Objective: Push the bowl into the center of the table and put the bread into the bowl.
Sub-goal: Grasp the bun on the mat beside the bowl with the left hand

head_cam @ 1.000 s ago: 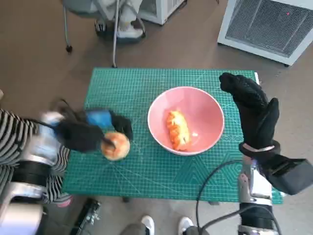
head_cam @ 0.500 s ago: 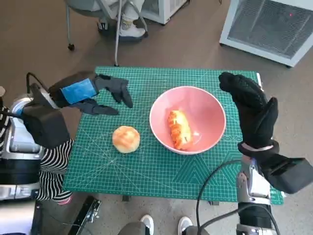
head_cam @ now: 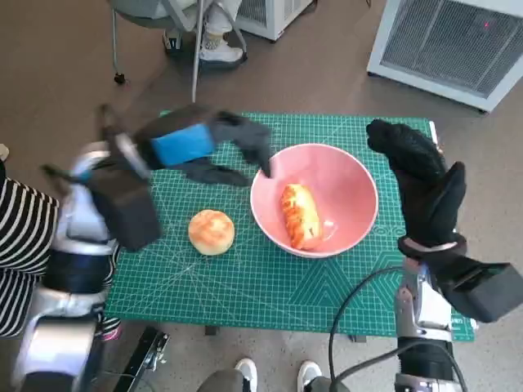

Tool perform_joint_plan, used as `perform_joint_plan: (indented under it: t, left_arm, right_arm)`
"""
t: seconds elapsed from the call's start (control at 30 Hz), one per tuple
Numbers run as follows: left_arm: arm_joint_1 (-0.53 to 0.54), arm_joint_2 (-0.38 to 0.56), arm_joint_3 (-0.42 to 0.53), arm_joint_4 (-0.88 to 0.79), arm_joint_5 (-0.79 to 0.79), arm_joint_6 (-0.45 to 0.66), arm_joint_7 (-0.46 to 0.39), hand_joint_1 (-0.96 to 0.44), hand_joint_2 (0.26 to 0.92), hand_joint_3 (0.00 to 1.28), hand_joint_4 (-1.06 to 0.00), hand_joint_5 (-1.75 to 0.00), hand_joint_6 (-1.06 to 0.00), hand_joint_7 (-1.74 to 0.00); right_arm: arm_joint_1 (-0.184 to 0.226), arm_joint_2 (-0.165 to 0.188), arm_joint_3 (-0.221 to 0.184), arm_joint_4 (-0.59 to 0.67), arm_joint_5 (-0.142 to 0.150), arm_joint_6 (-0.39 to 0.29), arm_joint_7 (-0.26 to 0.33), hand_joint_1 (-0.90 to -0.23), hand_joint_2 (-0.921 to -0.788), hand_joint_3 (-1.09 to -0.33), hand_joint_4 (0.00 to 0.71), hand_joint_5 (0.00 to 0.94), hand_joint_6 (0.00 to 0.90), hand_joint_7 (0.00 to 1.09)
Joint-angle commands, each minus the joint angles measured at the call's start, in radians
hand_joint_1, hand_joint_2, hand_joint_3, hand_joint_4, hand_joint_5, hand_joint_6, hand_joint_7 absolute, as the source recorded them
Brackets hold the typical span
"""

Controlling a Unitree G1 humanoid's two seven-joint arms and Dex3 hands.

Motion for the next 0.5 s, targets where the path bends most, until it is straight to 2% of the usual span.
perform_joint_plan:
  t: [0.03, 0.17, 0.37, 0.5]
  left_arm:
    - [-0.047, -0.035, -0.032, 0.054, 0.023, -0.007, 0.001, 0.00, 0.920, 0.07, -0.71, -1.10, -0.60, -1.23]
    - [-0.056, -0.041, -0.042, 0.080, 0.020, 0.000, -0.014, 0.00, 0.920, 0.05, -0.72, -1.06, -0.63, -1.23]
    - [-0.048, -0.022, -0.036, 0.066, 0.008, 0.020, -0.042, 0.00, 0.920, 0.05, -0.71, -1.04, -0.65, -1.24]
    - [-0.037, 0.007, -0.025, 0.032, 0.000, 0.062, -0.069, 0.00, 0.920, 0.08, -0.67, -1.11, -0.61, -1.27]
  right_arm:
    - [0.026, 0.004, -0.004, 0.000, 0.008, 0.010, 0.002, -0.687, -0.921, -0.713, 0.197, 0.002, 0.050, 0.41]
    - [0.041, 0.002, -0.005, -0.017, 0.002, 0.008, -0.004, -0.686, -0.921, -0.712, 0.197, 0.002, 0.050, 0.41]
    - [0.057, -0.004, -0.015, -0.035, 0.009, 0.013, -0.005, -0.686, -0.921, -0.713, 0.196, 0.001, 0.048, 0.41]
    - [0.063, -0.001, -0.020, -0.041, 0.010, 0.013, -0.011, -0.690, -0.921, -0.712, 0.195, 0.001, 0.047, 0.41]
